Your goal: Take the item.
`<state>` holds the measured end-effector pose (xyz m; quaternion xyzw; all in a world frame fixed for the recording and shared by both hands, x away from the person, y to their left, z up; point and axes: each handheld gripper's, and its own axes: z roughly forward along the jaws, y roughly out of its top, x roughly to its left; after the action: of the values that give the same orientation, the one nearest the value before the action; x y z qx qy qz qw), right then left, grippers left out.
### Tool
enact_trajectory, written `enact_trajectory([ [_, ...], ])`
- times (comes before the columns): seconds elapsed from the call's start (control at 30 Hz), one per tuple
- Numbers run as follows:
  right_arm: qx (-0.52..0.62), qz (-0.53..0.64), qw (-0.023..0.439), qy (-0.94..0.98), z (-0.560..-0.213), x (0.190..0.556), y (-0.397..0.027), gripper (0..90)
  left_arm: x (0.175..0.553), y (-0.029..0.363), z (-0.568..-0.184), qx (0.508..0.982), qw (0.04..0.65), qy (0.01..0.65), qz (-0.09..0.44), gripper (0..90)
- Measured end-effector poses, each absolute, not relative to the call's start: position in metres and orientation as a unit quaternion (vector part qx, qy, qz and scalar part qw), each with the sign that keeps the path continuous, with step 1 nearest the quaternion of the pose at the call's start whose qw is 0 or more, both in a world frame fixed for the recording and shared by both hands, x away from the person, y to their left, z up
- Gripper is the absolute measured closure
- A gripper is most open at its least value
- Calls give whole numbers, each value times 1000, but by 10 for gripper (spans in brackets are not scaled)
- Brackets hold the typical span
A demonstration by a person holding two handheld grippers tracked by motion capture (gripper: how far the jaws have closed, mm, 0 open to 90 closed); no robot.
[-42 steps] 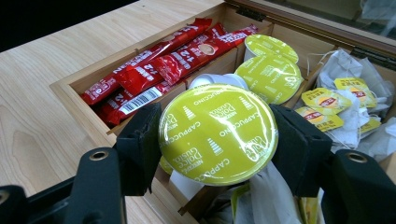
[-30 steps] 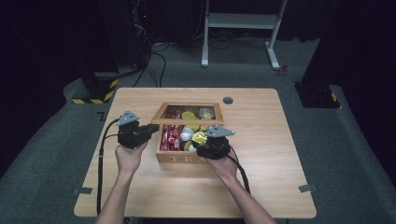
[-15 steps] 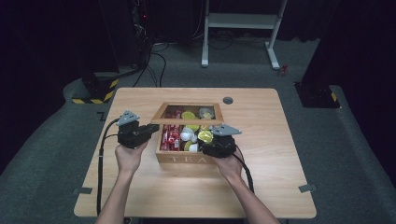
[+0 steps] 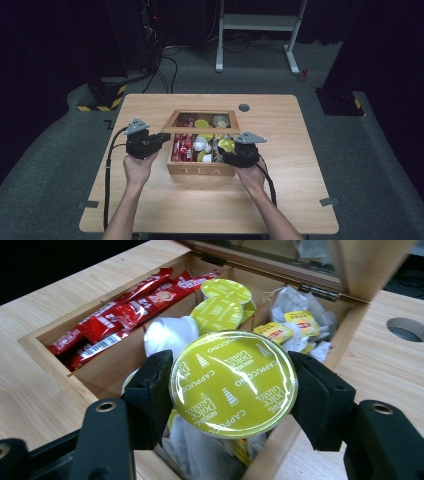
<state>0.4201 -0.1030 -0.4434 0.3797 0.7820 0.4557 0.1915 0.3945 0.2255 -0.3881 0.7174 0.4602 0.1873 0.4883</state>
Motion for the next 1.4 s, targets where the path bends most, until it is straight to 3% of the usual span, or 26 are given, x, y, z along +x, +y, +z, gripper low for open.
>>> enact_trajectory([
  [0.77, 422, 450, 207, 760, -441, 428, -150, 382, 396, 221, -388, 723, 487, 453, 188, 824],
  [1.4, 504, 410, 210, 731, -475, 441, -211, 382, 396, 221, -387, 719, 496, 449, 186, 826],
])
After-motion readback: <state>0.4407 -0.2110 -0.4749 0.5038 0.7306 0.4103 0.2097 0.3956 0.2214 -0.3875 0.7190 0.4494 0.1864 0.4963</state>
